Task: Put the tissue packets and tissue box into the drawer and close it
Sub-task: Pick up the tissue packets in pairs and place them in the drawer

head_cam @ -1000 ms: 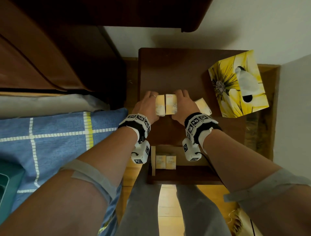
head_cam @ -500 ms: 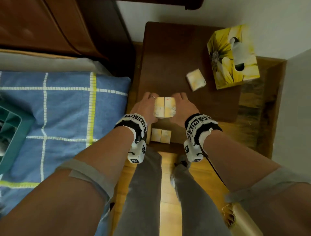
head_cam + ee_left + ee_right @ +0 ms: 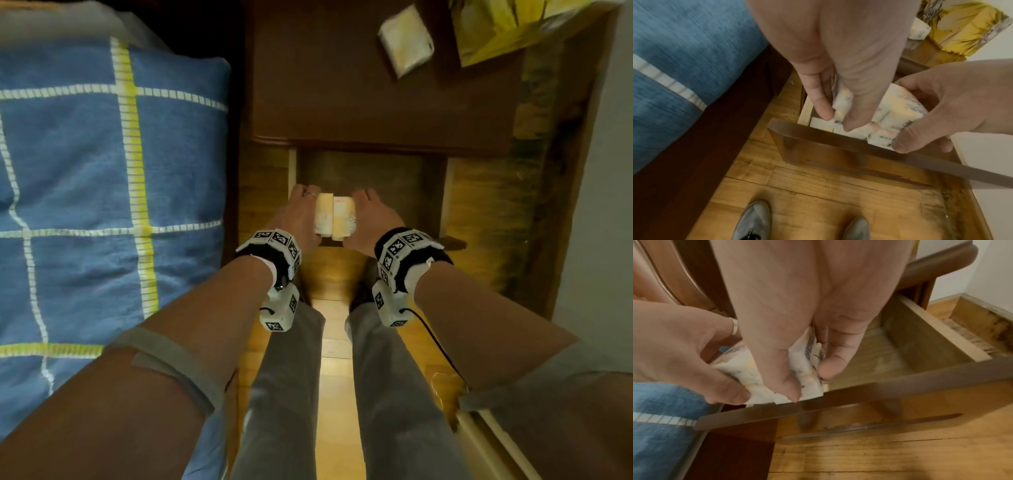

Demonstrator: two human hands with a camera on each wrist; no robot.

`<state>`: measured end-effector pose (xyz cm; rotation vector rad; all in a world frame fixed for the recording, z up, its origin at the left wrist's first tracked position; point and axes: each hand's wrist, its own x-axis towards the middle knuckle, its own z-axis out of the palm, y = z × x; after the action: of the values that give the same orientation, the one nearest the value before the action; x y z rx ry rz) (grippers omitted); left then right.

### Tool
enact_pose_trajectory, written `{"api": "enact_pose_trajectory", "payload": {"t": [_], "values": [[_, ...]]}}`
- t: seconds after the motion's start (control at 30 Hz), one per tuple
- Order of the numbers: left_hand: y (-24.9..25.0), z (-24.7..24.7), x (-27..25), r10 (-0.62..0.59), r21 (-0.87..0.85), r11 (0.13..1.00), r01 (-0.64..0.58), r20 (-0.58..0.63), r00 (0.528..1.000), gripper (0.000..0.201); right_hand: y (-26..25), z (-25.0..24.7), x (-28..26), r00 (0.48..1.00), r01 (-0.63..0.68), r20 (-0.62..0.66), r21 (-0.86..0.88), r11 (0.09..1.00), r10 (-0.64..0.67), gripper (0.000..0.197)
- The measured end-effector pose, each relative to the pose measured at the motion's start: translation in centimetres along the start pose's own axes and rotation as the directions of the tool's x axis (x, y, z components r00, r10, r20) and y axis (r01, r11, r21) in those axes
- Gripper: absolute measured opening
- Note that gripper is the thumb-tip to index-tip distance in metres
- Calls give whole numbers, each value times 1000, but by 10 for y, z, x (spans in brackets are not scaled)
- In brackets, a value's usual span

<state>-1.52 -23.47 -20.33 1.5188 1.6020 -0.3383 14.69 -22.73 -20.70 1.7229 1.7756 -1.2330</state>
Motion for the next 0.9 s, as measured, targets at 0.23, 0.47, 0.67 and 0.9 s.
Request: {"api": "enact_pose_trajectory", "payload": {"t": [0.23,0.47,0.67,0.9], "values": [[-14,6,37,38,61,997,-37,-19,999,91,5,10,35,998,-31,-49,49,998,34,86],[-13,16,63,-8,201,979,-33,204,979,89,1,21,66,992,-69,109,35,997,65,89],[-16,16,68,95,471,867,-160,160,983,53,9,28,76,982,-84,182,140,987,58,107],[-22,9,60,205,642,741,-197,64,977,41,15,27,69,982,-155,156,351,924,106,86]]}}
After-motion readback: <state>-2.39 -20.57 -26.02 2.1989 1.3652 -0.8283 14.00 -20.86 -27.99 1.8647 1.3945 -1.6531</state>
